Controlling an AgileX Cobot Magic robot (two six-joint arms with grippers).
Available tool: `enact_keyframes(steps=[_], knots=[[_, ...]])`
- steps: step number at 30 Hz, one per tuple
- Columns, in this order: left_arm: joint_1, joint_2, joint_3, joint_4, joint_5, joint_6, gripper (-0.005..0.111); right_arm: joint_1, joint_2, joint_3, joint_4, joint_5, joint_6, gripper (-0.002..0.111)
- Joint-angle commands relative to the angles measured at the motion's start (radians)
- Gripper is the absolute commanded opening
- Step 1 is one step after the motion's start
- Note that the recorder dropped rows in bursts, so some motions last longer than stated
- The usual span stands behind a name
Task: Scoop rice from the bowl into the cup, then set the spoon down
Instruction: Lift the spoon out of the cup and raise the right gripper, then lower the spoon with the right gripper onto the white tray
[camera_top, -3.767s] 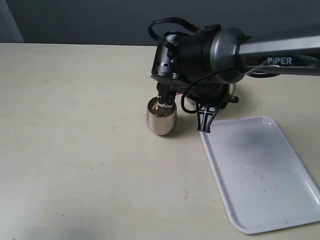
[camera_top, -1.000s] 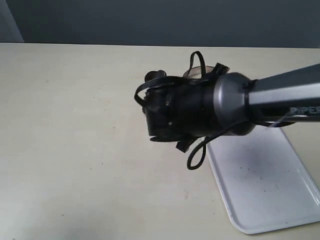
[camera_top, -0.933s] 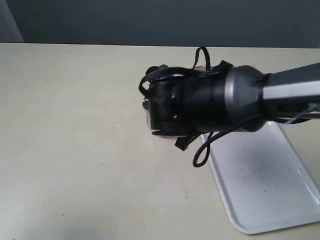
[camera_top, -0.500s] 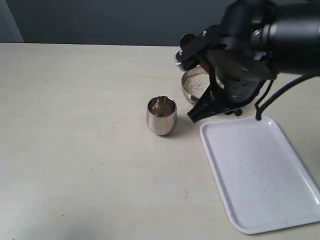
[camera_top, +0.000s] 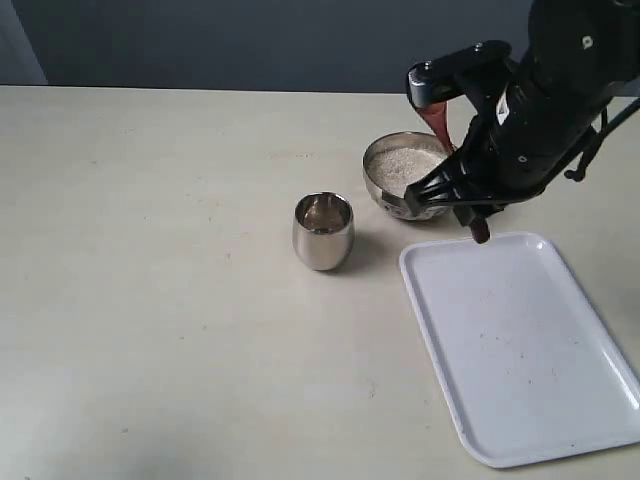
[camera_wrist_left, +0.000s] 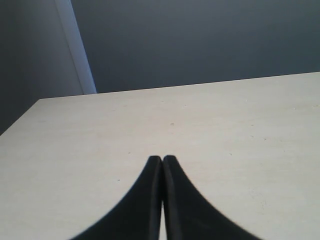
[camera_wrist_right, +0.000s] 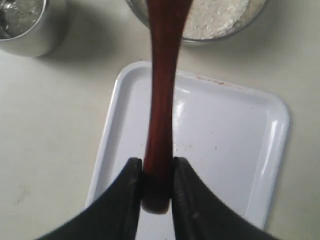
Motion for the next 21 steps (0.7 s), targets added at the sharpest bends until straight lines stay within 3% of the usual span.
enact_keyframes(steps=[1, 21], knots=[[0.0, -0.005, -0.003, 0.003, -0.005, -0.003, 0.0, -0.062, -0.011, 0.003, 0.149, 0.061, -0.166, -0.001], [0.0, -0.005, -0.003, 0.003, -0.005, -0.003, 0.0, -0.345, -0.252, 0.034, 0.217, 0.08, -0.207, -0.001]])
